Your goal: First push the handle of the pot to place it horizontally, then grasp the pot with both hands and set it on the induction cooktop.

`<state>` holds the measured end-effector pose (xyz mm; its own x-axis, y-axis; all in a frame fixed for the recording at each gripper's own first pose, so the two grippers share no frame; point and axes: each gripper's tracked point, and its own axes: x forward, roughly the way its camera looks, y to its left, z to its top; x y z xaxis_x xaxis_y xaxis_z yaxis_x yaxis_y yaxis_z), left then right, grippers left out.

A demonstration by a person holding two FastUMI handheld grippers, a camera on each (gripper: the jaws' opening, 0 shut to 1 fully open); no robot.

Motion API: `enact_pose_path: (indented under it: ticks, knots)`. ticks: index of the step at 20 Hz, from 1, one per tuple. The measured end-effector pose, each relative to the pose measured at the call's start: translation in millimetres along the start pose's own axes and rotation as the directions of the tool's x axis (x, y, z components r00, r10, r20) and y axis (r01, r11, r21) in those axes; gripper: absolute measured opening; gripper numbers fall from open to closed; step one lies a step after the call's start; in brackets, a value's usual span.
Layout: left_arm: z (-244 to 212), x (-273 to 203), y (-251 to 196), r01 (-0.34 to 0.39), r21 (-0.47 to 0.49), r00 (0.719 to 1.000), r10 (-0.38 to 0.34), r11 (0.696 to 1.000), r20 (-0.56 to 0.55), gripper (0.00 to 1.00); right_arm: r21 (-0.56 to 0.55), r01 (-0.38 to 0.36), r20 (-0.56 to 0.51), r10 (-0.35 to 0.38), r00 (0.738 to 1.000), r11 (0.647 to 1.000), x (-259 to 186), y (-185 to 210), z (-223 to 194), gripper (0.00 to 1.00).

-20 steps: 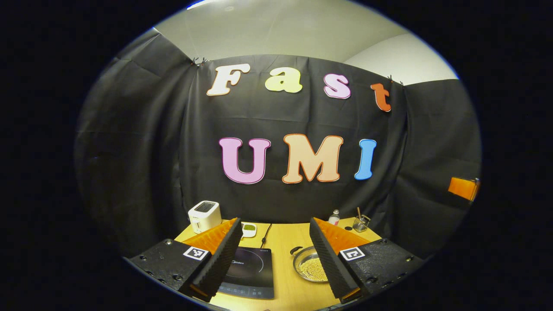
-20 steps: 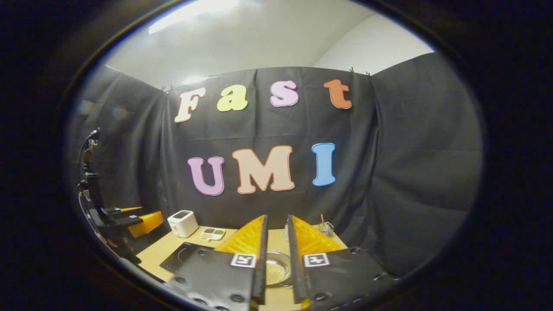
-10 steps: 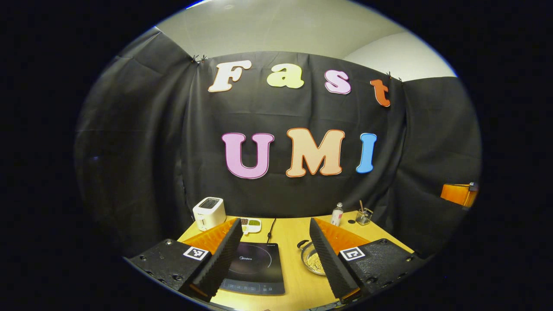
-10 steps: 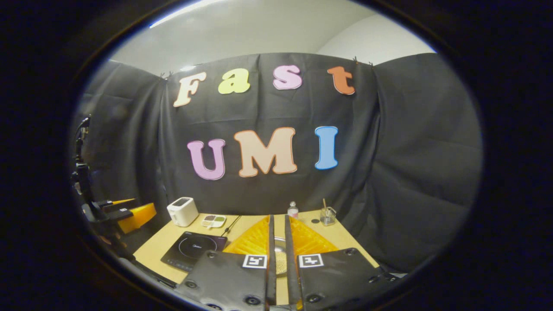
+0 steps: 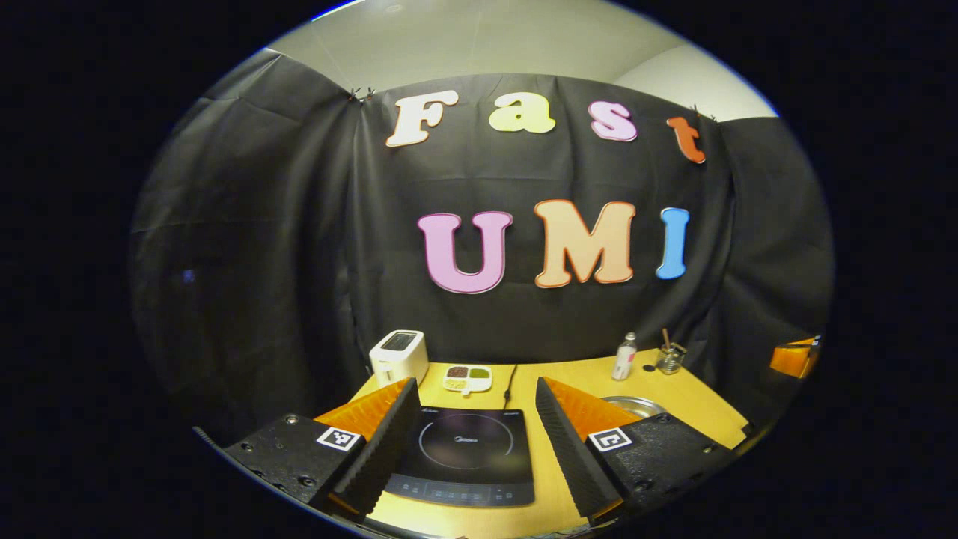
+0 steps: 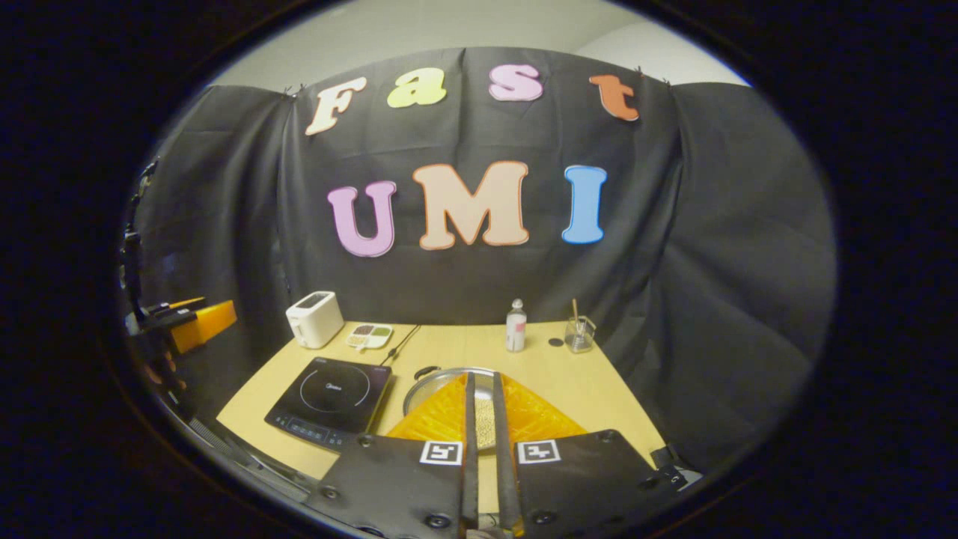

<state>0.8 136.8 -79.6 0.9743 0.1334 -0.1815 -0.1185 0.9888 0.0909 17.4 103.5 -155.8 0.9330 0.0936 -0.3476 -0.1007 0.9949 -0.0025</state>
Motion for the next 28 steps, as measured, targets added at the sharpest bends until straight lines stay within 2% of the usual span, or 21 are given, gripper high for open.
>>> enact_pose_path:
  ticks: [2, 3, 4, 5, 6, 7, 8, 9, 10, 11, 12, 13, 14, 15, 20, 25, 28]
  knots:
    - [-0.1, 5.1, 3.4, -0.044, 0.004, 0.999, 0.044, 0.999, -0.015, 0.9, 0.019, -0.033, -0.056, 0.034, 0.998, 0.999, 20.0, -2.7, -15.0, 0.02]
    - [1.0, 8.1, 2.9, -0.066, 0.001, 0.998, 0.066, 0.998, -0.018, 0.95, 0.034, -0.05, -0.081, 0.052, 0.995, 0.998, 29.3, -5.1, -21.4, 0.02]
    - [3.0, 11.6, 1.8, -0.084, -0.003, 0.996, 0.084, 0.996, -0.02, 0.91, 0.045, -0.066, -0.112, 0.071, 0.991, 0.997, 39.1, -7.9, -28.9, 0.23]
    - [5.5, 14.5, -0.5, -0.102, -0.01, 0.995, 0.102, 0.995, -0.02, 0.91, 0.051, -0.077, -0.145, 0.083, 0.986, 0.996, 49.2, -11.9, -38.9, 0.02]
    - [5.7, 18.3, -4.5, -0.121, -0.019, 0.992, 0.12, 0.992, -0.022, 0.95, 0.051, -0.08, -0.182, 0.088, 0.979, 0.995, 59.3, -17.8, -47.9, 0.12]
    - [5.8, 22.1, -8.0, -0.135, -0.027, 0.991, 0.134, 0.991, -0.024, 0.95, 0.048, -0.084, -0.223, 0.093, 0.97, 0.995, 69.3, -24.1, -59.2, 0.12]
    - [6.0, 24.8, -12.7, -0.145, -0.033, 0.989, 0.144, 0.989, -0.028, 0.99, 0.044, -0.094, -0.266, 0.102, 0.959, 0.995, 78.5, -28.7, -71.7, 0.12]
    - [4.0, 27.4, -17.0, -0.156, -0.036, 0.987, 0.155, 0.987, -0.035, 0.99, 0.038, -0.102, -0.308, 0.109, 0.945, 0.994, 88.0, -31.8, -83.5, 0.02]
    - [2.1, 31.3, -20.5, -0.169, -0.034, 0.985, 0.168, 0.985, -0.042, 0.95, 0.033, -0.112, -0.351, 0.116, 0.929, 0.993, 96.5, -35.2, -96.0, 0.01]
    - [-0.5, 33.6, -23.0, -0.184, -0.029, 0.982, 0.182, 0.983, -0.05, 0.95, 0.033, -0.121, -0.391, 0.124, 0.912, 0.992, 104.5, -39.4, -110.3, 0.01]
    - [-2.6, 37.3, -25.7, -0.196, -0.022, 0.979, 0.195, 0.98, -0.057, 0.95, 0.037, -0.123, -0.433, 0.127, 0.893, 0.992, 111.6, -43.2, -122.9, 0.02]
    - [-3.3, 38.4, -28.1, -0.209, -0.018, 0.976, 0.208, 0.978, -0.062, 0.91, 0.047, -0.12, -0.48, 0.128, 0.868, 0.992, 116.0, -47.6, -135.8, 0.12]
    - [-4.8, 40.0, -30.6, -0.22, -0.016, 0.973, 0.219, 0.975, -0.069, 0.91, 0.068, -0.124, -0.522, 0.141, 0.841, 0.99, 116.8, -47.6, -150.0, 0.02]
    - [-7.9, 40.6, -32.9, -0.231, -0.017, 0.97, 0.229, 0.973, -0.077, 0.95, 0.089, -0.122, -0.559, 0.151, 0.815, 0.989, 118.9, -49.0, -164.5, 0.12]
    - [-24.8, 42.3, -43.9, -0.276, -0.049, 0.954, 0.267, 0.96, -0.138, 0.92, 0.201, -0.101, -0.708, 0.216, 0.672, 0.974, 121.1, -52.9, -216.6, 0.13]
    - [-34.9, 37.2, -52.5, -0.32, -0.051, 0.936, 0.307, 0.946, -0.173, 0.93, 0.261, -0.102, -0.781, 0.271, 0.563, 0.96, 120.8, -48.6, -250.5, 0.13]
    - [-38.7, 32.2, -60.6, -0.33, -0.064, 0.931, 0.313, 0.942, -0.185, 0.93, 0.326, -0.107, -0.802, 0.335, 0.495, 0.939, 120.1, -36.4, -265.5, 0.13]
